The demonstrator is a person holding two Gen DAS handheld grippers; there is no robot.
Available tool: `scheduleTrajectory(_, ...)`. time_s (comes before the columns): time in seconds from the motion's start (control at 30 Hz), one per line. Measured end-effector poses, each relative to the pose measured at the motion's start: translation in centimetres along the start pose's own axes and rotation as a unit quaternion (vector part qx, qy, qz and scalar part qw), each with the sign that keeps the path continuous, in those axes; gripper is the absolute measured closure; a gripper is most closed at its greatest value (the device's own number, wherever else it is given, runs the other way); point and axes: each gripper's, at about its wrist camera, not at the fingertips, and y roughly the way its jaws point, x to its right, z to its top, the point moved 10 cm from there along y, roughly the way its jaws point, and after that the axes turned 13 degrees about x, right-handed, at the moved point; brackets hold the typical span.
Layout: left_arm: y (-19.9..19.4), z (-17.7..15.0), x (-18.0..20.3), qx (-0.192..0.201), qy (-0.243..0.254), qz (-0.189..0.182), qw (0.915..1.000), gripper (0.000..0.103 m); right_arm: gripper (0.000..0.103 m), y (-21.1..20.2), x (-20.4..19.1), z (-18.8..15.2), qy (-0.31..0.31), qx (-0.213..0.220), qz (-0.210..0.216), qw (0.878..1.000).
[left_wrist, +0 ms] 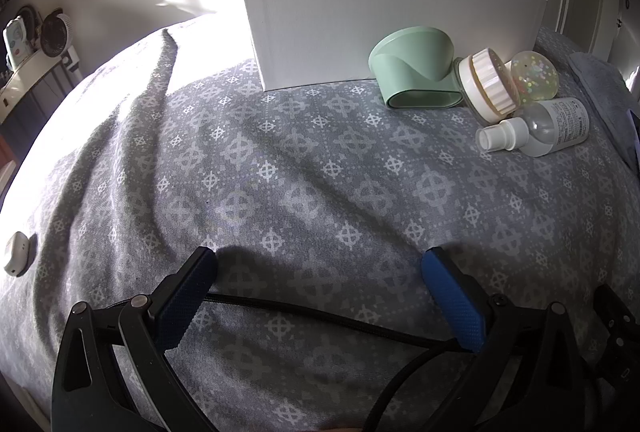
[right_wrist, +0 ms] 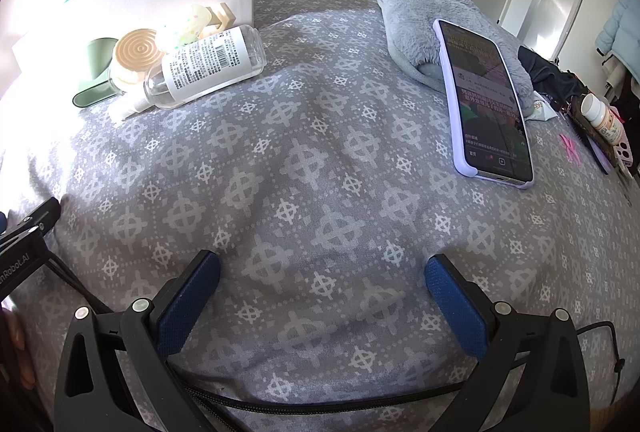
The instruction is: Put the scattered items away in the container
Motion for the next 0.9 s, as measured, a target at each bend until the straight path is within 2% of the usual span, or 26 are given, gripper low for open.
scheduleTrajectory(0.9, -0.40, 0.06, -0.08, 0.001, -0.003, -0.002, 1.0000, 0.000, 0.000, 0.37, 0.15, 0.38, 0.010, 0.000, 0.008, 1.000)
